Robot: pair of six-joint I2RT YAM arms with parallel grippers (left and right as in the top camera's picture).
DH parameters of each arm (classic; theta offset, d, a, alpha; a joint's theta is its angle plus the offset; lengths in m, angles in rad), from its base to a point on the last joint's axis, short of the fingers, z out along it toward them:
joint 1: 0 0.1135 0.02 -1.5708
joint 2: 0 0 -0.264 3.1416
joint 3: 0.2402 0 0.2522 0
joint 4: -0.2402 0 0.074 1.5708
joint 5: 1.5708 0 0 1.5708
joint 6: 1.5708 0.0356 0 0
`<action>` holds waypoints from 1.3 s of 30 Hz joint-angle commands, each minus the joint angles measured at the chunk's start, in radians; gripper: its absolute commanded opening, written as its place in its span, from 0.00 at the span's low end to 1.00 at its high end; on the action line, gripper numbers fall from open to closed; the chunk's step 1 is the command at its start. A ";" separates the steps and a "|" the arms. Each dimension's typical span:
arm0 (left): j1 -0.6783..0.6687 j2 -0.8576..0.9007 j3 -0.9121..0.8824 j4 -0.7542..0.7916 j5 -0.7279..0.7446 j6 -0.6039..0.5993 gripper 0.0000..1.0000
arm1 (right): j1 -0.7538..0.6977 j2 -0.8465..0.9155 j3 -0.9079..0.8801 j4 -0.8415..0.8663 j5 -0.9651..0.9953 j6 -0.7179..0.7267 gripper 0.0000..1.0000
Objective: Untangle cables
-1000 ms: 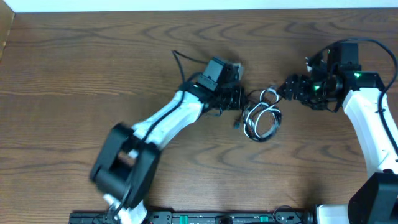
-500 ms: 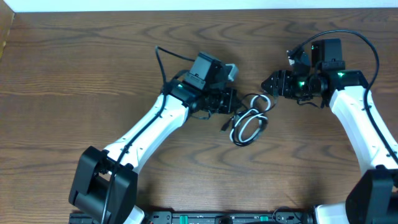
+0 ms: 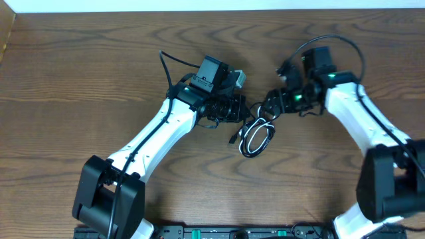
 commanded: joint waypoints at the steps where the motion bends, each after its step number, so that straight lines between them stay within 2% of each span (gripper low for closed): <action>1: 0.008 -0.030 0.008 -0.005 0.023 0.013 0.07 | 0.024 0.053 0.005 -0.002 0.053 -0.036 0.68; 5: 0.014 -0.030 0.008 -0.013 0.023 0.013 0.07 | 0.029 0.088 0.005 -0.002 0.151 0.039 0.63; 13: 0.018 -0.030 0.008 -0.018 0.016 0.013 0.07 | 0.026 0.103 0.005 -0.048 0.569 0.400 0.61; 18: 0.060 -0.030 0.008 -0.019 0.015 0.013 0.07 | 0.026 0.103 0.005 -0.089 0.664 0.446 0.60; 21: 0.096 -0.030 0.008 -0.023 0.016 0.013 0.07 | 0.027 0.103 0.005 -0.082 0.594 0.396 0.60; 23: 0.114 -0.030 0.008 -0.028 0.016 0.013 0.07 | 0.026 0.103 0.005 -0.046 0.439 0.278 0.66; 26: 0.120 -0.030 0.008 -0.040 0.016 0.014 0.07 | 0.019 0.097 0.009 0.006 0.192 0.181 0.77; 29: 0.120 -0.030 0.008 -0.044 0.016 0.014 0.07 | 0.001 0.086 0.011 0.071 -0.027 0.145 0.80; 32: 0.121 -0.030 0.008 -0.044 0.016 0.013 0.07 | -0.018 0.083 0.011 0.134 -0.159 0.146 0.80; 35: 0.121 -0.030 0.008 -0.043 0.018 0.013 0.07 | -0.019 0.084 0.011 0.149 -0.165 0.146 0.80; 39: 0.121 -0.030 0.008 -0.039 0.021 0.012 0.07 | 0.016 0.098 0.011 0.137 -0.054 0.156 0.76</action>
